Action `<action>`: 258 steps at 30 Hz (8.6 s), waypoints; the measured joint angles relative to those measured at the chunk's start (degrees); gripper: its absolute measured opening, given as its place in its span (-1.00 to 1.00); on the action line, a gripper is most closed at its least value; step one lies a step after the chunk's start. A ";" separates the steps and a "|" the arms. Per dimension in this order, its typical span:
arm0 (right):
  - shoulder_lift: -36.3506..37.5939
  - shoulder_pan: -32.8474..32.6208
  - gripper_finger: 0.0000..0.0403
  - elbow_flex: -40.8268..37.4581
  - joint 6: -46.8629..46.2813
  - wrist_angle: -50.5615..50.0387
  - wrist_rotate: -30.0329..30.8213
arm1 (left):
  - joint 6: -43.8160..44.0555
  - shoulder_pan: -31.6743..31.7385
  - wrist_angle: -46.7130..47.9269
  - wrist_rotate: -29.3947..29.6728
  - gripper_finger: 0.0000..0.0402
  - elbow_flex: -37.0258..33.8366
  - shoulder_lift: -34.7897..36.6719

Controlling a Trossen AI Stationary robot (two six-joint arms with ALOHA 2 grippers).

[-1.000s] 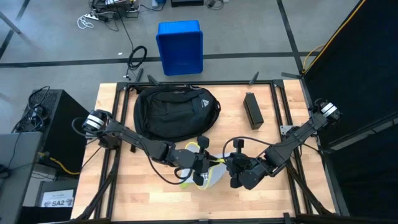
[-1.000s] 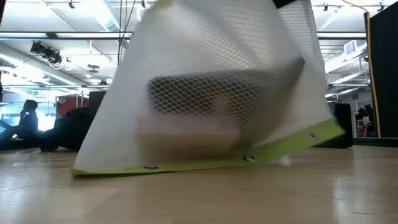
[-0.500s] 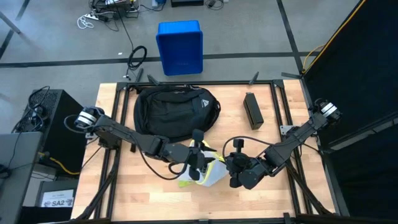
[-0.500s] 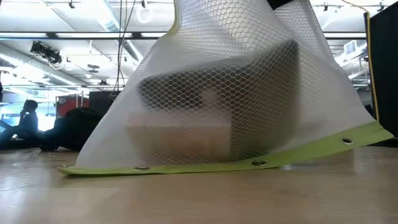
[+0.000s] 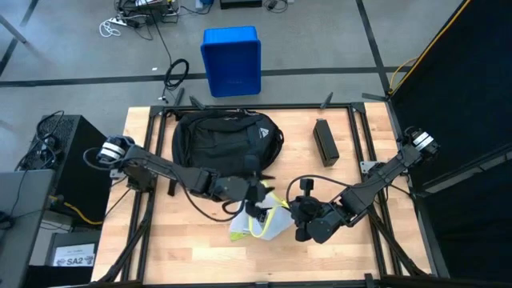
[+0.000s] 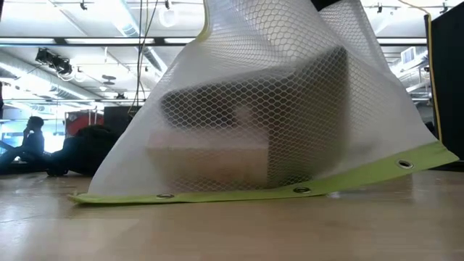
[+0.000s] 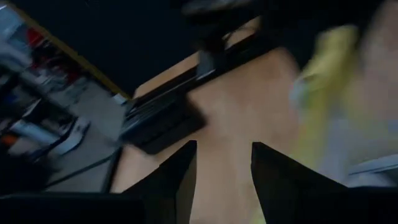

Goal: Unpack backpack
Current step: Close the yellow zip bag

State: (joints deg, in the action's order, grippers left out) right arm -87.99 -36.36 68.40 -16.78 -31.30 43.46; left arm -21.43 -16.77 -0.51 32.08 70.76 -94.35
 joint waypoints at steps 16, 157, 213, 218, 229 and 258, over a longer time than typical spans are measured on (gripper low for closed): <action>-0.01 0.15 -1.00 0.00 0.04 1.94 -0.12 | -0.88 2.19 0.73 -18.65 -0.39 -0.02 -1.64; -0.02 0.83 -1.00 -0.07 -1.38 2.32 -1.84 | 14.25 2.60 0.76 -23.76 -0.99 -0.07 -6.74; 0.02 2.85 -1.00 5.12 -2.71 -2.79 7.38 | 41.70 -10.03 53.06 2.95 -1.00 4.64 16.25; 0.02 5.86 -1.00 0.66 -2.63 5.11 0.03 | 35.88 -11.50 43.99 -2.81 -1.00 2.33 11.11; 0.02 8.49 -1.00 -12.30 0.00 26.14 -8.18 | 39.64 -10.83 38.92 2.12 -1.00 -0.68 -1.44; -0.04 10.97 -1.00 -17.35 -0.10 32.56 -17.73 | 26.34 -10.45 -17.16 -15.77 -0.61 -19.89 1.36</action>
State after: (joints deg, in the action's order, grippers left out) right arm -88.03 -25.39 51.05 -16.87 1.26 25.74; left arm 4.91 -27.22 -17.67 16.32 50.87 -92.99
